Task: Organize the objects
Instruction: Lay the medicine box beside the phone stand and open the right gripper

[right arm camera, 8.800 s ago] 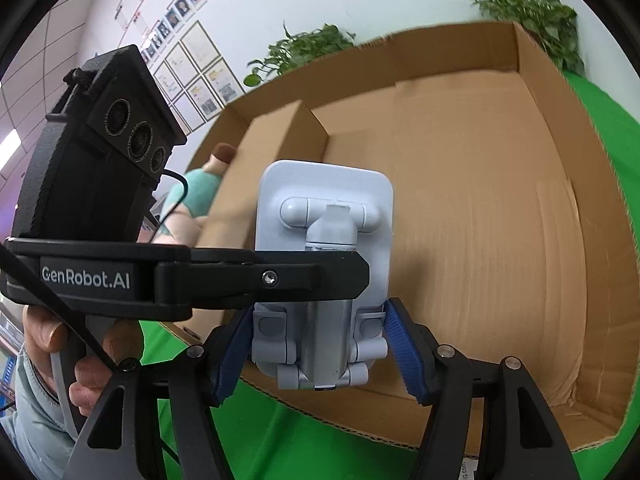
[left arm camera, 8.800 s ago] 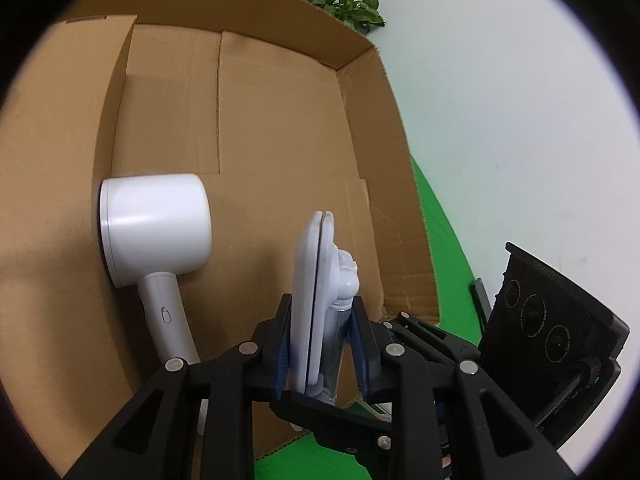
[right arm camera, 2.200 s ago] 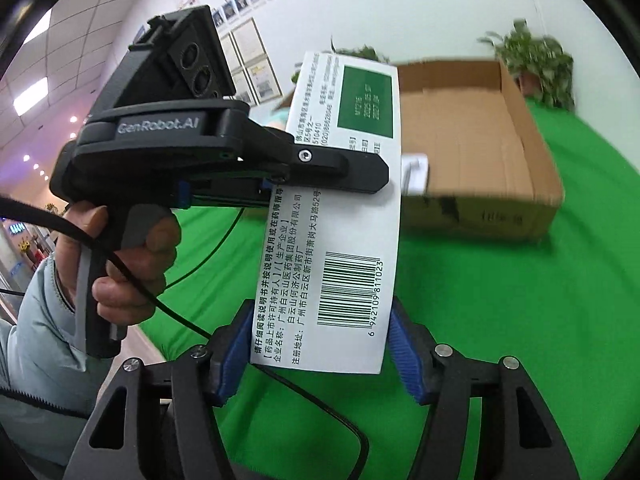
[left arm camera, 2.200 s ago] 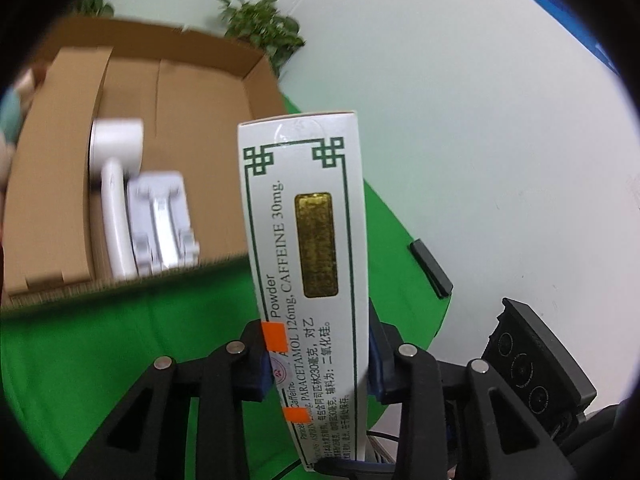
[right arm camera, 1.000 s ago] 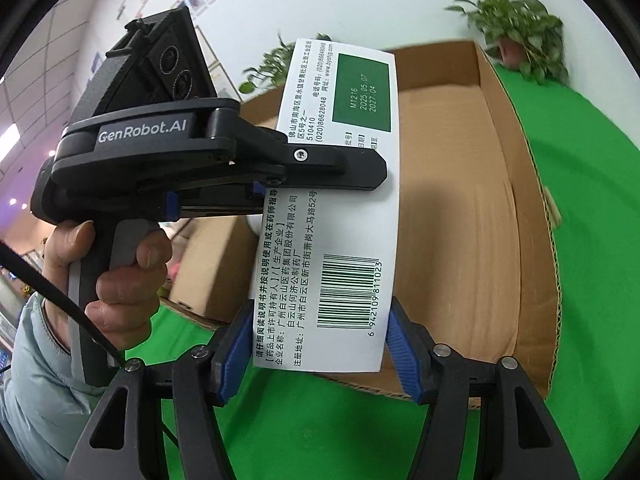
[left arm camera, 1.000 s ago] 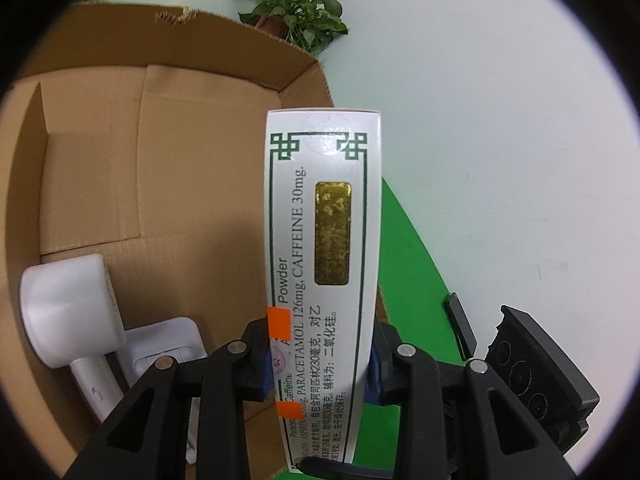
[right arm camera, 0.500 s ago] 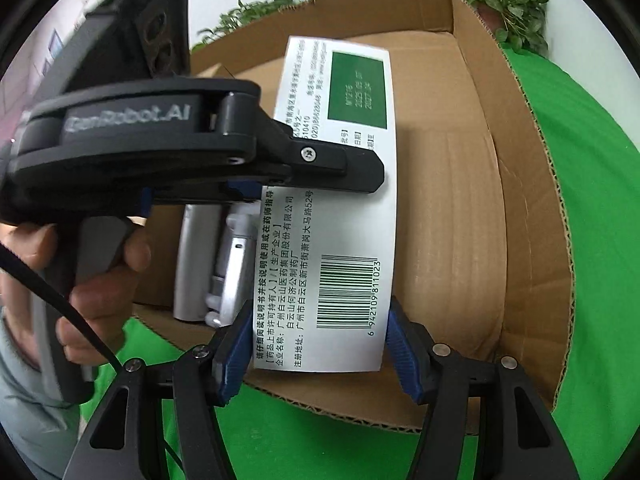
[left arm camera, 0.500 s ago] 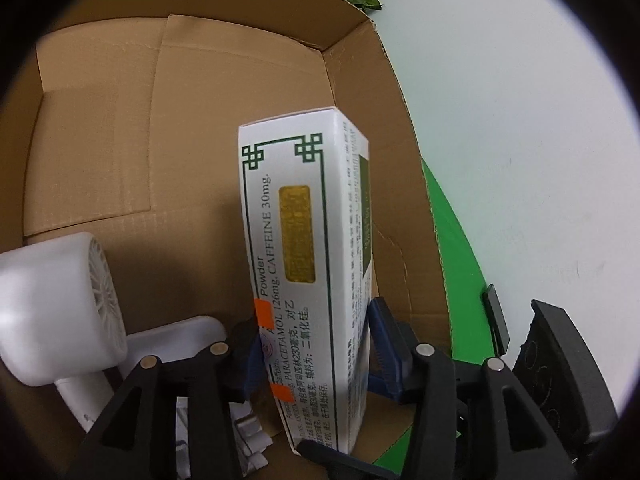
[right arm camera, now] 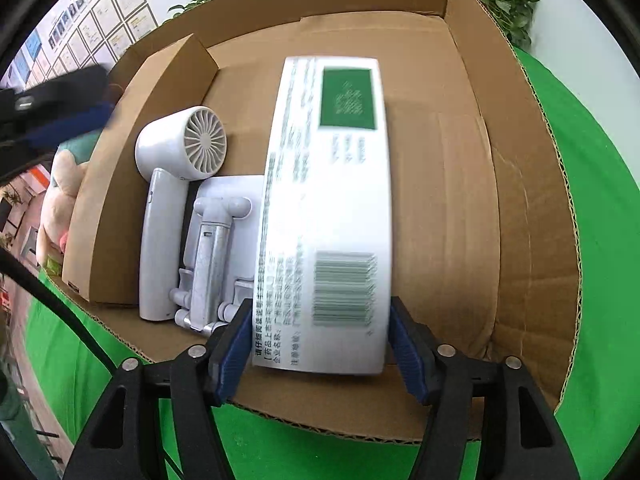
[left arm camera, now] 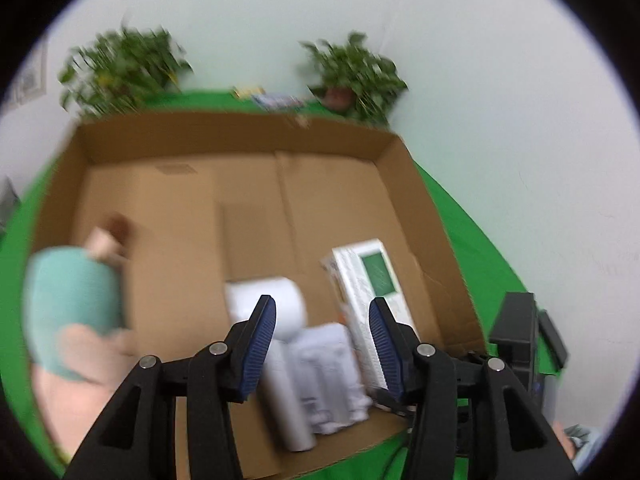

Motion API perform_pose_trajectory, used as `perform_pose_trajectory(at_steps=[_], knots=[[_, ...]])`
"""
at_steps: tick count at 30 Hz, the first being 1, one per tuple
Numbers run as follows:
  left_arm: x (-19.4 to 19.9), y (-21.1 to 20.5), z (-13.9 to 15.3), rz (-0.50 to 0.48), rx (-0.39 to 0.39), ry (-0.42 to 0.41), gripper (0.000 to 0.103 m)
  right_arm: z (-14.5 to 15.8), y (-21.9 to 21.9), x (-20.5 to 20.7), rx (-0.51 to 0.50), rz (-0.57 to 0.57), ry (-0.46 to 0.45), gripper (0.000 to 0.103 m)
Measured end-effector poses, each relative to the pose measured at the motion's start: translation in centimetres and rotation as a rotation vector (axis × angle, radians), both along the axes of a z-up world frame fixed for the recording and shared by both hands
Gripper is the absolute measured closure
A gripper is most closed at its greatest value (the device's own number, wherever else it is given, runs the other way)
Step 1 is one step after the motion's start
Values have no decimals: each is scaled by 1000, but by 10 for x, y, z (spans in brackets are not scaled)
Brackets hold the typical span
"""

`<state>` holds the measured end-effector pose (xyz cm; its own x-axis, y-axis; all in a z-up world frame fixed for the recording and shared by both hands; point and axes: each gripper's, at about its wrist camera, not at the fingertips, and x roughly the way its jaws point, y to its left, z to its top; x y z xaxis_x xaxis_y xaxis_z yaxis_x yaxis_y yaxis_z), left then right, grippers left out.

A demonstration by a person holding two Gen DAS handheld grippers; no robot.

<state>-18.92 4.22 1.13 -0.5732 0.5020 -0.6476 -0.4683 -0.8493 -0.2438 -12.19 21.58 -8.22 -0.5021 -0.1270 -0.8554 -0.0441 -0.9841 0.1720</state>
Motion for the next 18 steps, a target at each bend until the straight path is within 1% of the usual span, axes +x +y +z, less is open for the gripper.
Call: perform_pose_trajectory(at_steps=[2,3,4,5,6,7,8,9,10,11,13,16,17,18], knots=[[12,-19,12,60,-26,76,44,9,-5,6,-2,0,41,13],[20,-29,18,95,-34,120,36,14,-8,10,2,1,67,8],[35,-41,23,129,-44,161,30,22,-12,16,13,0,110,0],[48,-52,25,173,-68,214,26,28,-18,23,32,-2,158,1],[43,-46,35,204,-88,250,23,34,-25,32,47,0,198,1],[45,-47,30,232,-107,285,23,39,-33,42,67,-5,260,1],[55,-54,27,256,-125,315,23,39,-26,38,78,-16,296,0],[62,-57,19,278,-145,333,23,41,-31,45,98,-38,351,0],[65,-57,9,294,-165,341,23,50,-30,57,109,-51,382,0],[68,-57,-4,313,-184,340,23,49,-34,64,123,-66,415,0],[70,-58,-24,338,-191,323,23,48,-42,68,153,-85,469,0],[61,-50,-52,342,-192,300,23,40,-42,65,180,-105,504,0],[59,-45,-60,342,-197,301,23,36,-42,59,181,-115,503,0],[61,-41,-65,349,-207,319,23,33,-41,58,184,-129,500,0]])
